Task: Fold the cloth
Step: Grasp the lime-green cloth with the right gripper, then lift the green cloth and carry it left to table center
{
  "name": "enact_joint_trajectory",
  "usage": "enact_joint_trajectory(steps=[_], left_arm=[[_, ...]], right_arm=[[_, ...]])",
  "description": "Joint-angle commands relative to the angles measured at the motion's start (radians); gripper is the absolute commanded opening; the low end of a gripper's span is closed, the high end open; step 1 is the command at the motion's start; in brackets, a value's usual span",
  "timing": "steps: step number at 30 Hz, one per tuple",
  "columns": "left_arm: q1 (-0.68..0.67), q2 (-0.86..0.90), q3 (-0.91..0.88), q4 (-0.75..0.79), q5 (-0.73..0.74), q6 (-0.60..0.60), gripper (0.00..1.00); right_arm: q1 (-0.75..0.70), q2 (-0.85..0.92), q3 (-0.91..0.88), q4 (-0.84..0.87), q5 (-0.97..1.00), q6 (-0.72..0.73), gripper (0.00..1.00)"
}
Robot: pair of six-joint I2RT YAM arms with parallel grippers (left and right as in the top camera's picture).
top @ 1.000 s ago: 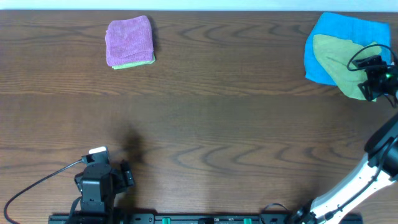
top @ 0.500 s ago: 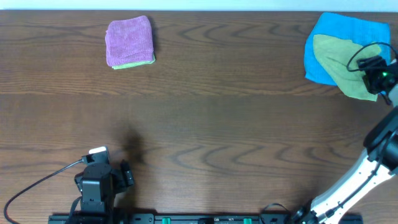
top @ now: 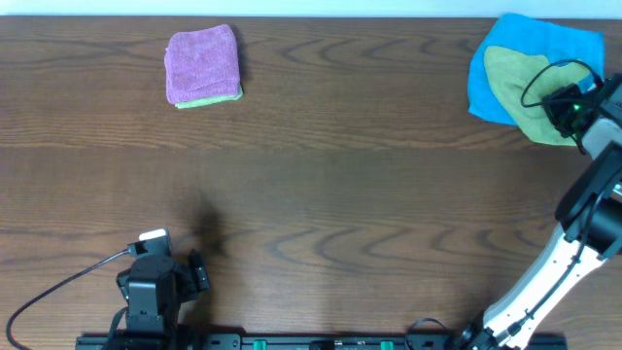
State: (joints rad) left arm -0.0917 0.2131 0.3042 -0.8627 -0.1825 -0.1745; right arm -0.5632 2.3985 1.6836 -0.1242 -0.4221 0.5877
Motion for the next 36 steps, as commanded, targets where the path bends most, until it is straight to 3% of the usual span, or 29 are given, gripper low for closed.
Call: enact_joint_trajectory(steps=[1, 9, 17, 25, 33, 35, 36], left_arm=[[0.000, -0.006, -0.002, -0.002, 0.004, 0.018, 0.95], [0.000, -0.006, -0.002, -0.002, 0.004, 0.018, 0.95], [0.000, -0.006, -0.002, -0.002, 0.004, 0.018, 0.95], [0.000, -0.006, -0.002, -0.001, 0.004, 0.018, 0.95], [0.000, -0.006, -0.002, -0.002, 0.004, 0.018, 0.95], [0.000, -0.006, -0.002, -0.001, 0.004, 0.018, 0.95], [0.000, -0.006, -0.002, -0.002, 0.004, 0.018, 0.95]], right_arm=[[0.026, 0.008, 0.013, -0.046, 0.007, 0.008, 0.01], [0.083, -0.142, 0.140, -0.290, 0.069, -0.167, 0.01], [0.177, -0.276, 0.167, -0.414, 0.163, -0.215, 0.01], [0.451, -0.311, 0.167, -0.639, 0.171, -0.227, 0.01], [0.777, -0.309, 0.166, -0.872, 0.380, -0.227, 0.02], [0.848, -0.309, 0.166, -0.927, 0.393, -0.232, 0.22], [0.875, -0.309, 0.166, -0.946, 0.393, -0.240, 0.25]])
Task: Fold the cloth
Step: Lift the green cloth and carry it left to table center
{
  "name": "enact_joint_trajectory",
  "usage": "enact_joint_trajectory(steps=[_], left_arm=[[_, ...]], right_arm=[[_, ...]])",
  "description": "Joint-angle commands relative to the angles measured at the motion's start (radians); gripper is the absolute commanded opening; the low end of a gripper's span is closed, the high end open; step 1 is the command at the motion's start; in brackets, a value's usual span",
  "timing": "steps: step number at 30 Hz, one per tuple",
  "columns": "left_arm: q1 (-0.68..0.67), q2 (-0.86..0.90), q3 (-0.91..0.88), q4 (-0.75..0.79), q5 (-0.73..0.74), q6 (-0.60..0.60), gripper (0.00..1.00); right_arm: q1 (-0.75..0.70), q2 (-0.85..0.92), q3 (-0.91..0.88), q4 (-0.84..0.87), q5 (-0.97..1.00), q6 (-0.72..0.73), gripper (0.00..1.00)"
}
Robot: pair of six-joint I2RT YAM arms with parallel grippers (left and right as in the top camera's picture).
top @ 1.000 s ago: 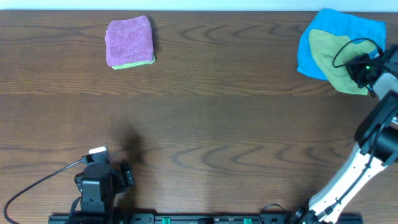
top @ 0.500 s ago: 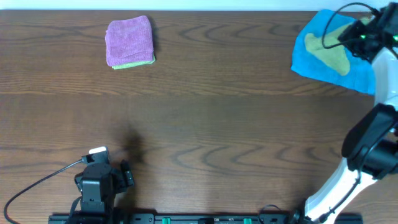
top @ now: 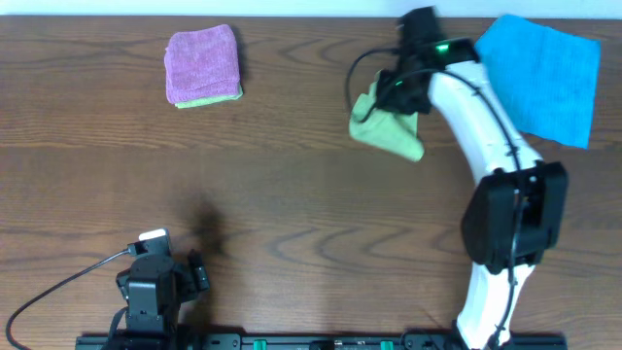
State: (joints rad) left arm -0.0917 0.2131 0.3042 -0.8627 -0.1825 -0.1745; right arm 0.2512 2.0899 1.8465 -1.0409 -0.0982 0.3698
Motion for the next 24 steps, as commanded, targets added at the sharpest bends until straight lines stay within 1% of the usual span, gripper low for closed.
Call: enact_joint_trajectory(steps=[1, 2, 3, 4, 6, 10, 11, 12, 14, 16, 17, 18, 21, 22, 24], left_arm=[[0.000, -0.006, -0.002, -0.002, 0.004, 0.018, 0.95], [0.000, -0.006, -0.002, -0.001, 0.004, 0.018, 0.95], [0.000, -0.006, -0.002, -0.001, 0.004, 0.018, 0.95], [0.000, -0.006, -0.002, -0.001, 0.004, 0.018, 0.95], [0.000, -0.006, -0.002, -0.002, 0.004, 0.018, 0.95], [0.000, -0.006, -0.002, -0.002, 0.004, 0.018, 0.95], [0.000, -0.006, -0.002, -0.002, 0.004, 0.018, 0.95], [0.000, -0.006, -0.002, -0.002, 0.004, 0.018, 0.95], [0.000, -0.006, -0.002, -0.002, 0.004, 0.018, 0.95], [0.000, -0.006, -0.002, -0.002, 0.004, 0.018, 0.95], [0.000, -0.006, -0.002, -0.001, 0.004, 0.018, 0.95], [0.000, -0.006, -0.002, -0.002, 0.004, 0.018, 0.95], [0.000, -0.006, -0.002, -0.001, 0.004, 0.018, 0.95], [0.000, -0.006, -0.002, -0.002, 0.004, 0.018, 0.95], [0.000, -0.006, -0.002, -0.002, 0.004, 0.018, 0.95]], right_arm=[[0.090, -0.001, 0.003, -0.050, 0.069, -0.032, 0.26], [0.117, -0.001, 0.003, -0.068, 0.069, -0.042, 0.42], [0.152, -0.001, 0.003, -0.091, 0.070, -0.074, 0.87], [0.176, -0.001, 0.003, -0.099, 0.085, -0.113, 0.99], [0.205, -0.001, 0.003, -0.099, 0.169, -0.161, 0.99], [0.211, -0.001, 0.003, -0.068, 0.439, -0.163, 0.99], [0.202, -0.001, 0.003, -0.044, 0.489, -0.186, 0.99], [0.190, 0.002, 0.002, -0.012, 0.501, -0.247, 0.99], [0.158, 0.018, 0.001, 0.066, 0.449, -0.391, 0.99], [0.121, 0.046, 0.001, 0.138, 0.341, -0.524, 0.99], [0.099, 0.065, 0.001, 0.177, 0.292, -0.568, 0.96], [0.080, 0.080, 0.001, 0.205, 0.273, -0.590, 0.90], [0.036, 0.106, 0.001, 0.255, 0.239, -0.606, 0.81], [0.024, 0.112, 0.001, 0.260, 0.192, -0.615, 0.78], [0.006, 0.113, 0.001, 0.256, 0.072, -0.610, 0.79]])
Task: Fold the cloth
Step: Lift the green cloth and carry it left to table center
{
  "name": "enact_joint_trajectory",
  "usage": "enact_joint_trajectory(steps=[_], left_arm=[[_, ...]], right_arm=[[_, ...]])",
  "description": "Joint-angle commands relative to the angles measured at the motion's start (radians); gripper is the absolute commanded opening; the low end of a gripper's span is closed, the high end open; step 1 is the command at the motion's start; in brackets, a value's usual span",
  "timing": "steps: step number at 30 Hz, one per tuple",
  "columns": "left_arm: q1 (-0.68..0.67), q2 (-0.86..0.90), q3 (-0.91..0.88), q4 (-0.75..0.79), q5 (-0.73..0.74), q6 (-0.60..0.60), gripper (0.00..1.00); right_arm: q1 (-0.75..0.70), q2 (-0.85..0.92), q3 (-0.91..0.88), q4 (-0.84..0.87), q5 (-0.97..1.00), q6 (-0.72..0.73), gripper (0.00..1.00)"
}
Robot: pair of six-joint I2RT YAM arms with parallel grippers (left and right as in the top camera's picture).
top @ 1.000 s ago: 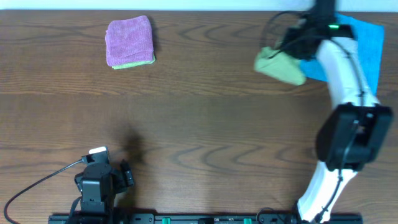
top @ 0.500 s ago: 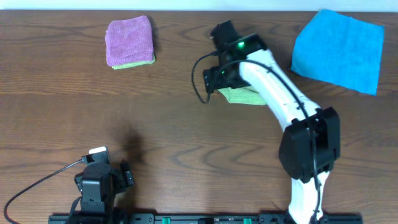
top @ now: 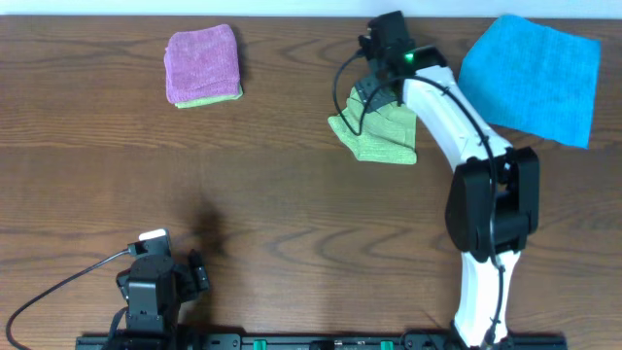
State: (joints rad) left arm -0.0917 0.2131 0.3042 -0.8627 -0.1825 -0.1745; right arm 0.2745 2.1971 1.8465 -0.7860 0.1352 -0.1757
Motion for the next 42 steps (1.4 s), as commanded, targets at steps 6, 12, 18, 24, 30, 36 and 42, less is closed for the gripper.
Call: enact_joint_trajectory(steps=[6, 12, 18, 24, 30, 36, 42], left_arm=[[0.000, -0.006, -0.002, -0.002, 0.004, 0.018, 0.95], [0.000, -0.006, -0.002, -0.002, 0.004, 0.018, 0.95], [0.000, -0.006, -0.002, -0.002, 0.004, 0.018, 0.95], [0.000, -0.006, -0.002, -0.002, 0.004, 0.018, 0.95], [0.000, -0.006, -0.002, -0.002, 0.004, 0.018, 0.95], [0.000, -0.006, -0.002, -0.002, 0.004, 0.018, 0.95], [0.000, -0.006, -0.002, -0.002, 0.004, 0.018, 0.95]], right_arm=[[-0.039, 0.008, 0.001, -0.023, -0.577, 0.001, 0.79], [-0.038, 0.029, 0.001, -0.013, -0.670, -0.002, 0.79], [-0.037, 0.093, 0.001, 0.002, -0.645, -0.005, 0.77], [-0.032, 0.096, 0.001, 0.020, -0.628, -0.031, 0.59], [-0.032, 0.096, 0.002, 0.025, -0.587, -0.031, 0.30], [-0.028, 0.065, 0.029, -0.068, -0.539, -0.020, 0.22], [0.003, -0.048, 0.041, -0.249, -0.431, -0.019, 0.09]])
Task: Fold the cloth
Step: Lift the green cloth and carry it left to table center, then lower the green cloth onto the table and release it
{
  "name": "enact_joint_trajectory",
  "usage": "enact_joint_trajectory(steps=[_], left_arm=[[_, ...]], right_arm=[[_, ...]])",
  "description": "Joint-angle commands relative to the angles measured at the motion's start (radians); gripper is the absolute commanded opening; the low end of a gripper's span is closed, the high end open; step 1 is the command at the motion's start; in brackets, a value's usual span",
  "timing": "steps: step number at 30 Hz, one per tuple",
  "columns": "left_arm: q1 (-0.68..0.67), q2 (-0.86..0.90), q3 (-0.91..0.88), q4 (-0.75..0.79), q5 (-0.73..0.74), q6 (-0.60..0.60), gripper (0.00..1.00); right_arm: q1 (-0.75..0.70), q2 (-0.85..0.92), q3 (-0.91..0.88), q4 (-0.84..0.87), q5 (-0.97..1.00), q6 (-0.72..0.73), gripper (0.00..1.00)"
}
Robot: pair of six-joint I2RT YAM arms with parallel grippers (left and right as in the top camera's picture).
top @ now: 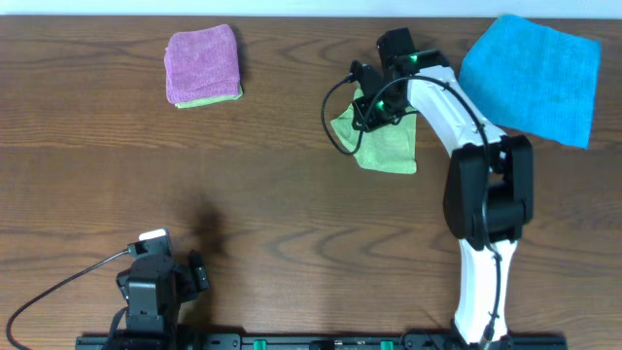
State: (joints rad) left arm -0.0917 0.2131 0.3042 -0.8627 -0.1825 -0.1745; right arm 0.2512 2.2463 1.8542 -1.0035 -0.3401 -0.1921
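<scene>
A light green cloth point(384, 148) lies rumpled on the brown table point(292, 194), right of centre near the far edge. My right gripper point(368, 105) is down on the cloth's upper left part and looks shut on its edge. The right arm reaches in from the near right. My left gripper point(198, 271) rests at the near left, far from the cloth, its fingers together and holding nothing.
A blue cloth point(533, 73) lies spread flat at the far right corner. A folded purple cloth on a folded green one forms a stack point(202, 65) at the far left. A cable point(58, 290) trails from the left arm along the near edge.
The right gripper has come a little nearer and to the left over the green cloth. The cloth has shifted slightly toward the near side and looks more bunched. The left arm has not moved.
At first the green cloth lay on the blue cloth at the far right, with my right gripper on it. Then the gripper held it clear of the blue cloth, left of it. Later the cloth lay on the table near centre, where the gripper still is.
</scene>
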Motion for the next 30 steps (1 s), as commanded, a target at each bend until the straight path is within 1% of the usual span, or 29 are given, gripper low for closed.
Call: enact_joint_trajectory(steps=[1, 6, 15, 16, 17, 18, 19, 25, 28, 30], left_arm=[[0.000, -0.006, -0.002, -0.002, 0.004, 0.018, 0.95], [0.000, -0.006, -0.002, -0.002, 0.004, 0.018, 0.95], [0.000, -0.006, -0.002, -0.001, 0.004, 0.018, 0.95], [0.000, -0.006, -0.002, -0.002, 0.004, 0.018, 0.95], [0.000, -0.006, -0.002, -0.002, 0.004, 0.018, 0.95], [0.000, -0.006, -0.002, -0.002, 0.004, 0.018, 0.95], [0.000, -0.006, -0.002, -0.002, 0.004, 0.018, 0.95], [0.000, -0.006, -0.002, -0.002, 0.004, 0.018, 0.95], [0.000, -0.006, -0.002, -0.001, 0.004, 0.018, 0.95], [0.000, -0.006, -0.002, -0.001, 0.004, 0.018, 0.95]], right_arm=[[0.037, -0.117, 0.034, -0.073, 0.045, -0.003, 0.02], [0.101, -0.166, 0.034, -0.259, 0.045, -0.003, 0.01], [0.189, -0.168, 0.031, -0.607, 0.045, -0.005, 0.02], [0.193, -0.168, 0.031, -0.638, 0.045, -0.004, 0.04], [0.197, -0.168, 0.031, -0.674, 0.045, -0.004, 0.31], [0.200, -0.168, 0.031, -0.698, 0.045, -0.004, 0.78], [0.201, -0.168, 0.027, -0.698, 0.046, -0.004, 0.99], [0.201, -0.168, 0.026, -0.697, 0.051, -0.008, 0.99], [0.201, -0.168, 0.025, -0.652, 0.082, -0.008, 0.99], [0.201, -0.168, 0.005, -0.581, 0.082, -0.008, 0.99]])
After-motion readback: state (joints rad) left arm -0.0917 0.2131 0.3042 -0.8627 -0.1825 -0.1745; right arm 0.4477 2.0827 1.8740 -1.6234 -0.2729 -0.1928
